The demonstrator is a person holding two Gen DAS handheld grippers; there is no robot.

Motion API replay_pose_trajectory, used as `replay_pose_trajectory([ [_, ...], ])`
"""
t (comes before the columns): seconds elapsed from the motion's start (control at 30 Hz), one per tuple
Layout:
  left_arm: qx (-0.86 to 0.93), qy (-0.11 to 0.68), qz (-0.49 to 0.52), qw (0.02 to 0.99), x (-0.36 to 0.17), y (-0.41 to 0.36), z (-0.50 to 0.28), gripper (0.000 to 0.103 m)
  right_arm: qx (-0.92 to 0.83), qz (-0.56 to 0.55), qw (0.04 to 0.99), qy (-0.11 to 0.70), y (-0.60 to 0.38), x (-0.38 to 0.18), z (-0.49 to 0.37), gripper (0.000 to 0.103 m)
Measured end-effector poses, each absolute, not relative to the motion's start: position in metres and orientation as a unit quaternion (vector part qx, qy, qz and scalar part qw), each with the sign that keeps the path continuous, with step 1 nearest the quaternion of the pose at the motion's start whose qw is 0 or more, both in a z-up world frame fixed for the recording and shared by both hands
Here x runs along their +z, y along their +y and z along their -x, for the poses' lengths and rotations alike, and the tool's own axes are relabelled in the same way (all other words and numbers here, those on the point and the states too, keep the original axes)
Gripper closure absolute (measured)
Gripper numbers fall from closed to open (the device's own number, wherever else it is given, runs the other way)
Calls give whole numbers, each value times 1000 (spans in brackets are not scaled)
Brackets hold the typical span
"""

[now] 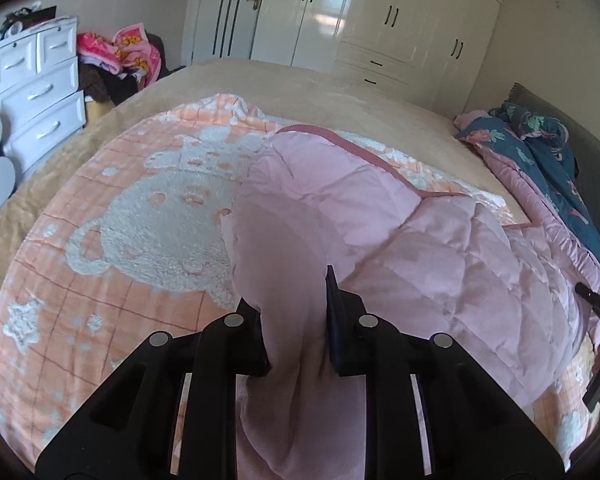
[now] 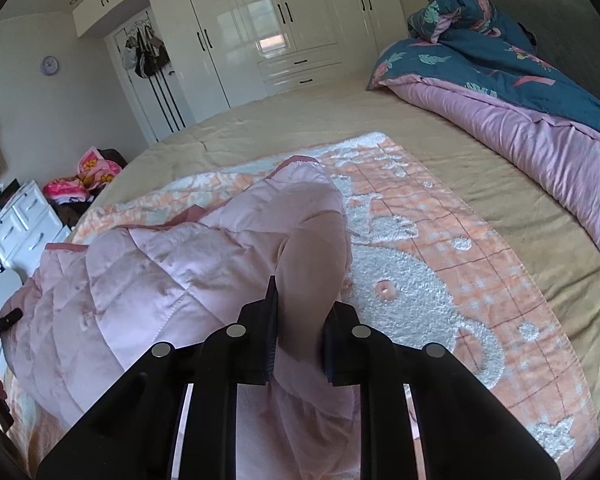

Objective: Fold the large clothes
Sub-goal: 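Close both tools on the folded jacket edge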

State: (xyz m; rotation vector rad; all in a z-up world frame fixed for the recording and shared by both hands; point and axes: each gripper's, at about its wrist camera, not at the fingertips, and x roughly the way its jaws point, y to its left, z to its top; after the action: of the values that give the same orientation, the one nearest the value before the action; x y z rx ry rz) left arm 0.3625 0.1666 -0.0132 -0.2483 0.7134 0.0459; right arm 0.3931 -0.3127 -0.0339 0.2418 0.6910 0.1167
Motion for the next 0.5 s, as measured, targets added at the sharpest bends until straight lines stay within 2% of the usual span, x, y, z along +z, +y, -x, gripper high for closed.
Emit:
replay_pose_trajectory([
  [0.5, 38, 375, 112, 920, -39, 165, -381, 88, 35, -117, 919, 375, -310, -68, -417, 86],
])
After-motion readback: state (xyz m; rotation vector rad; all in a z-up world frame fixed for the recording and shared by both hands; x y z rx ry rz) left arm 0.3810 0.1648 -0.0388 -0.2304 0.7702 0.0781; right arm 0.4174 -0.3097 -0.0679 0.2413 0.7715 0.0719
